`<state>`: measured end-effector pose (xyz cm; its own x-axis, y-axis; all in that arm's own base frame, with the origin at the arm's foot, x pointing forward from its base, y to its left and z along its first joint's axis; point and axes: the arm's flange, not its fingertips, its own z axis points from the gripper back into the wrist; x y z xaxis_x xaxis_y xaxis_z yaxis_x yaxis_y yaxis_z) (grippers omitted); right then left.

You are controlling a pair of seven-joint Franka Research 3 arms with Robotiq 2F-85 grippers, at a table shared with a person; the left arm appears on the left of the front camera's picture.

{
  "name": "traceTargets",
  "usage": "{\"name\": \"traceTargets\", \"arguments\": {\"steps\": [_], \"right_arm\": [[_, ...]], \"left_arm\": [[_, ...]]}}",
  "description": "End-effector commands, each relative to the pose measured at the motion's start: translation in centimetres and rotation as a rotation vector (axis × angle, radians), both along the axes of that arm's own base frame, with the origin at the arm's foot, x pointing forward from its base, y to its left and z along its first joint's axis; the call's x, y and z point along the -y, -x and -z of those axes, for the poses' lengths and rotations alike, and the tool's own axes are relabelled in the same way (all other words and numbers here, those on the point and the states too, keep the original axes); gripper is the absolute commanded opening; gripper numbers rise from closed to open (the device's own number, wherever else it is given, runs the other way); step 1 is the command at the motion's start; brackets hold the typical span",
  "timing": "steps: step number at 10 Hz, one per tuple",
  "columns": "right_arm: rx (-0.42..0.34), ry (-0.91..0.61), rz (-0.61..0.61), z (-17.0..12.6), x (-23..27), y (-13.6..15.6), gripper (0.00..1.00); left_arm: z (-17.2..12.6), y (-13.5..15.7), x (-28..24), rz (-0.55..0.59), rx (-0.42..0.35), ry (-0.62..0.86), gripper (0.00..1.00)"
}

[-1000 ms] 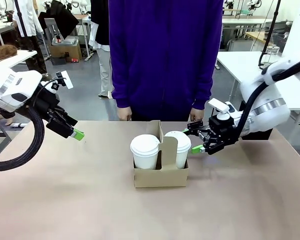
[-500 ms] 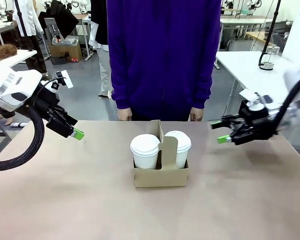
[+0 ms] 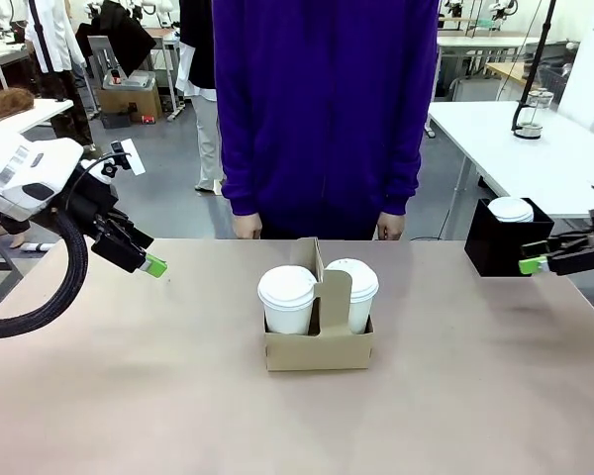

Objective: Pour a drink into a cup and package it in a carrier.
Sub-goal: Insert the held 600 ml Paper Cup into the Cup Carrier.

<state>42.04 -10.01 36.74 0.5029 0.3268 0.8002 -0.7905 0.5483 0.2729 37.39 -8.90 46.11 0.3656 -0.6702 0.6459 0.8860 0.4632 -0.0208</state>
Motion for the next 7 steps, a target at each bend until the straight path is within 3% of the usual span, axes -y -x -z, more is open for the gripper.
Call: {"name": "traceTargets", "arguments": {"steps": [1, 2, 3, 4, 7], "right_arm": [[-0.059, 0.047, 0.054, -0.2, -0.5, 1.5, 1.00], [-0.043, 0.068, 0.084, -0.3, -0.4, 1.7, 1.00], [-0.089, 0.061, 0.101, 0.2, -0.8, 1.6, 1.00], [-0.019, 0.038, 0.054, 0.3, 0.5, 1.0, 1.00], [-0.019, 0.038, 0.054, 0.3, 0.5, 1.0, 1.00]], "left_arm": [[0.1, 0.0, 0.1, 0.003, -0.002, 0.023, 1.00], [0.1, 0.0, 0.1, 0.003, -0.002, 0.023, 1.00], [0.1, 0.0, 0.1, 0.003, -0.002, 0.023, 1.00], [0.1, 0.0, 0.1, 0.003, -0.002, 0.023, 1.00], [0.1, 0.0, 0.1, 0.003, -0.002, 0.023, 1.00]]}}
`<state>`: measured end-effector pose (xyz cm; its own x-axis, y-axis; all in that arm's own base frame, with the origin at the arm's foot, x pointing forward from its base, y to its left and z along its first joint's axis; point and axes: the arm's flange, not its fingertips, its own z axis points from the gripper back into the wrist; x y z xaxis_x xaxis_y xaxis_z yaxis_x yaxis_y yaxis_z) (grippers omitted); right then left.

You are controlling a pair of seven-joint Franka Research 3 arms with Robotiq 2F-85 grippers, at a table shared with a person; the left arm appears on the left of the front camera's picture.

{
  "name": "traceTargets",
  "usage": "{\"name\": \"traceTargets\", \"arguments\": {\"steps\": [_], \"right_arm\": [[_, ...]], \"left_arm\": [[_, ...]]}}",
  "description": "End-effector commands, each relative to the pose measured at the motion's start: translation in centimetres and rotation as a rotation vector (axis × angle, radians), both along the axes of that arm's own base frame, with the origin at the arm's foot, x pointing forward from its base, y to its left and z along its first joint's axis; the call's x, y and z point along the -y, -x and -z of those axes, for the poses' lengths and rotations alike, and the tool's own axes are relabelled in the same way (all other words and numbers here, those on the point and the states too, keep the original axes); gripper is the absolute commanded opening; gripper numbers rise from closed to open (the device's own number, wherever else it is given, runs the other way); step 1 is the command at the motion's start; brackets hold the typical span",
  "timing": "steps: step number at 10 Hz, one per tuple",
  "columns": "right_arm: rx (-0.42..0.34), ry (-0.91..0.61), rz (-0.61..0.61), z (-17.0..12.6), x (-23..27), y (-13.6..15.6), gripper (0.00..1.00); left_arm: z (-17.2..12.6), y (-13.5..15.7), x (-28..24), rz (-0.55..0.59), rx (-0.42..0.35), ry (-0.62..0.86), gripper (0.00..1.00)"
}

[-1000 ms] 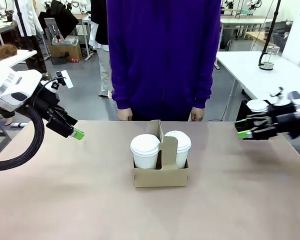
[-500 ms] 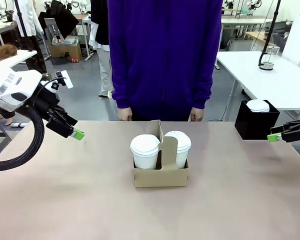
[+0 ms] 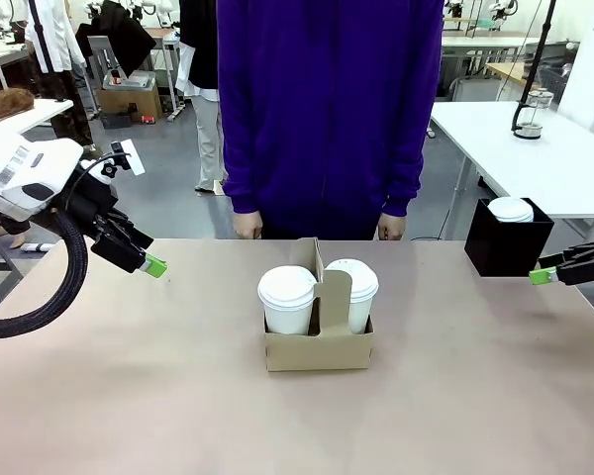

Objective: Pour a drink into a cup and package it in a carrier.
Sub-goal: Insert the held 600 ml Paper Cup into the Cup Carrier.

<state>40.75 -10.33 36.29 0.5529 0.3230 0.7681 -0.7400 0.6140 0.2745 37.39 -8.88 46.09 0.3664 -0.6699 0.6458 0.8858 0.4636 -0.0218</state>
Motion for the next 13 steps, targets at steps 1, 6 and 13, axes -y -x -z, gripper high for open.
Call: {"name": "traceTargets", "arguments": {"steps": [1, 6, 13], "right_arm": [[0.015, -0.004, -0.017, -0.20, 0.19, -0.26, 1.00], [0.015, -0.004, -0.017, -0.20, 0.19, -0.26, 1.00], [0.015, -0.004, -0.017, -0.20, 0.19, -0.26, 1.00]], "left_arm": [[0.13, -0.01, 0.08, 0.003, -0.001, 0.022, 1.00], [0.13, -0.01, 0.08, 0.003, -0.001, 0.022, 1.00], [0.13, -0.01, 0.08, 0.003, -0.001, 0.022, 1.00]]}}
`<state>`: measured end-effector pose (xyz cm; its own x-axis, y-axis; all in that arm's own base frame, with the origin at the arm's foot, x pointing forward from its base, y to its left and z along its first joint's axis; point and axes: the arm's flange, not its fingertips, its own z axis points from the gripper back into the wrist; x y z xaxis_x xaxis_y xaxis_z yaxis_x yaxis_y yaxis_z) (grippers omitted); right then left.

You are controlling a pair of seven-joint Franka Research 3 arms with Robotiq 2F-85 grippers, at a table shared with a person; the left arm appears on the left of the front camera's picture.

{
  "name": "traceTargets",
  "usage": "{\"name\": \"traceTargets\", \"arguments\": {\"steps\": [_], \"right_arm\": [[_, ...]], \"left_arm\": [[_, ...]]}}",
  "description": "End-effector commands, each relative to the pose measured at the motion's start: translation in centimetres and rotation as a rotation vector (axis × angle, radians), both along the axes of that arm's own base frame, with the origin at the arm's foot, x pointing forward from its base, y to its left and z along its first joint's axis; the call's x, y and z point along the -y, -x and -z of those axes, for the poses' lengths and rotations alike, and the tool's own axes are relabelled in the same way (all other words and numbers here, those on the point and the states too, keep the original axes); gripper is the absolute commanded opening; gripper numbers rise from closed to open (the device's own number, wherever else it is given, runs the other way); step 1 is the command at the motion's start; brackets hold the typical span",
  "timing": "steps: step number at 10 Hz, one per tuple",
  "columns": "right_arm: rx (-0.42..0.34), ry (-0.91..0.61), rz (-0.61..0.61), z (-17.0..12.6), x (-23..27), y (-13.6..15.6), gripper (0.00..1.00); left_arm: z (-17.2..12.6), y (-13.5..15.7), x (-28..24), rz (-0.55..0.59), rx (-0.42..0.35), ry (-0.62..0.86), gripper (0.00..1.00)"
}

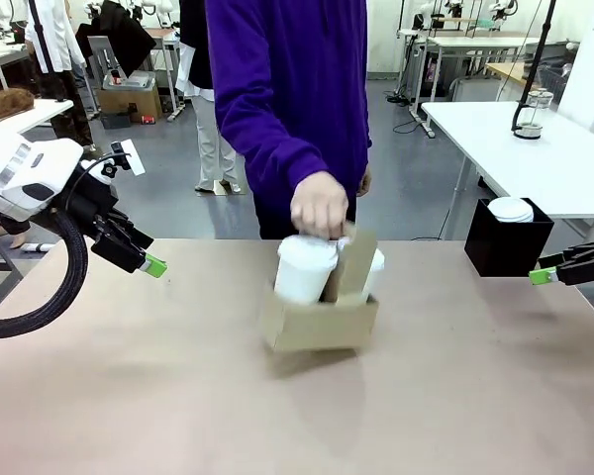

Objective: Pour a drink into a cup and package it in a carrier.
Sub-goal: Insert the held 600 ml Paper Cup into the Cup Carrier.

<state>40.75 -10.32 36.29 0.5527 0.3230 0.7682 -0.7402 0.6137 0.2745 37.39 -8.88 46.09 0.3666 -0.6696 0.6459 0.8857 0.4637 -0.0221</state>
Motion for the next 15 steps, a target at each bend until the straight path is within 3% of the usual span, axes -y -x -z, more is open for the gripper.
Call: {"name": "traceTargets", "arguments": {"steps": [1, 15], "right_arm": [[0.015, -0.004, -0.017, -0.20, 0.20, -0.26, 1.00], [0.015, -0.004, -0.017, -0.20, 0.20, -0.26, 1.00]], "left_arm": [[0.13, -0.01, 0.08, 0.003, -0.001, 0.022, 1.00], [0.13, -0.01, 0.08, 0.003, -0.001, 0.022, 1.00]]}}
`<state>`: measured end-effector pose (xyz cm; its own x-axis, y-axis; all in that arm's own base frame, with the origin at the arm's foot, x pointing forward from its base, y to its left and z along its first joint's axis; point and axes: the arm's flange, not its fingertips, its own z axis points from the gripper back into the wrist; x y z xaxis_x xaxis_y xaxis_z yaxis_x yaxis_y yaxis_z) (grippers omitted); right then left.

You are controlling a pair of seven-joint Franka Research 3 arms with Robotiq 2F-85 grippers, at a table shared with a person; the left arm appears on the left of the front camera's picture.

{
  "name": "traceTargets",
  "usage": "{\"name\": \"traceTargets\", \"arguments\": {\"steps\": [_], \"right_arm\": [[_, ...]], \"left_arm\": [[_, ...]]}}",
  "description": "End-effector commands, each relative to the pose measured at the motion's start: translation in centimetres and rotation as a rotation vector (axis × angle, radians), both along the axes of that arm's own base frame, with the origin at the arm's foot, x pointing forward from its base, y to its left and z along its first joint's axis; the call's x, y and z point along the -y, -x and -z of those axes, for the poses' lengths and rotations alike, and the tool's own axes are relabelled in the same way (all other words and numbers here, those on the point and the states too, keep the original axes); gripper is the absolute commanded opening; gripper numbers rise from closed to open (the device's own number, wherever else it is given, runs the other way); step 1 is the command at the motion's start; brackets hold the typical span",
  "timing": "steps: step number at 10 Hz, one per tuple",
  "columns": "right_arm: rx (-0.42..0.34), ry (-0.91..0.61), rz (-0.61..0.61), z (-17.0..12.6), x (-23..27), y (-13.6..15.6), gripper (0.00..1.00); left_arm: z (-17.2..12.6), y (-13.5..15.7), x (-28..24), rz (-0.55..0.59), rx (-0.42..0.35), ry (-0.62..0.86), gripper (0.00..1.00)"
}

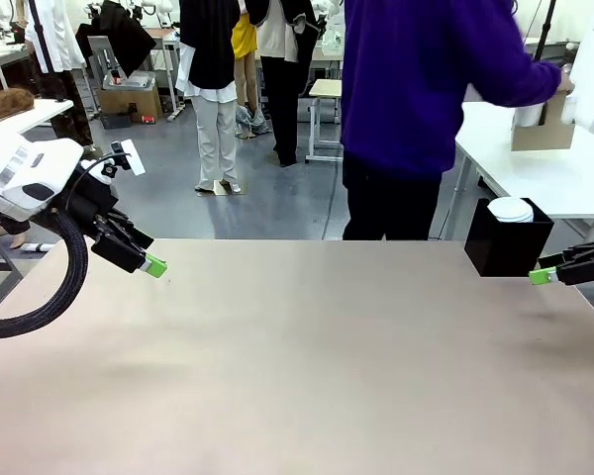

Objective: Pour a drink into a cup and package it in a carrier.
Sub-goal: Insert the held 600 ml Paper Cup into the Cup Carrier.

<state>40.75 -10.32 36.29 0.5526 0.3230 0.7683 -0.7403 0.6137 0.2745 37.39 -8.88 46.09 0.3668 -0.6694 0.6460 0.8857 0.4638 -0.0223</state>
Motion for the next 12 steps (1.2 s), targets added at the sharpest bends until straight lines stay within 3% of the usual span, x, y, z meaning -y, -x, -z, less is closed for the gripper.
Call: {"name": "traceTargets", "arguments": {"steps": [1, 12], "right_arm": [[0.015, -0.004, -0.017, -0.19, 0.19, -0.26, 1.00], [0.015, -0.004, -0.017, -0.19, 0.19, -0.26, 1.00]], "left_arm": [[0.13, -0.01, 0.08, 0.003, -0.001, 0.022, 1.00], [0.13, -0.01, 0.08, 0.003, -0.001, 0.022, 1.00]]}}
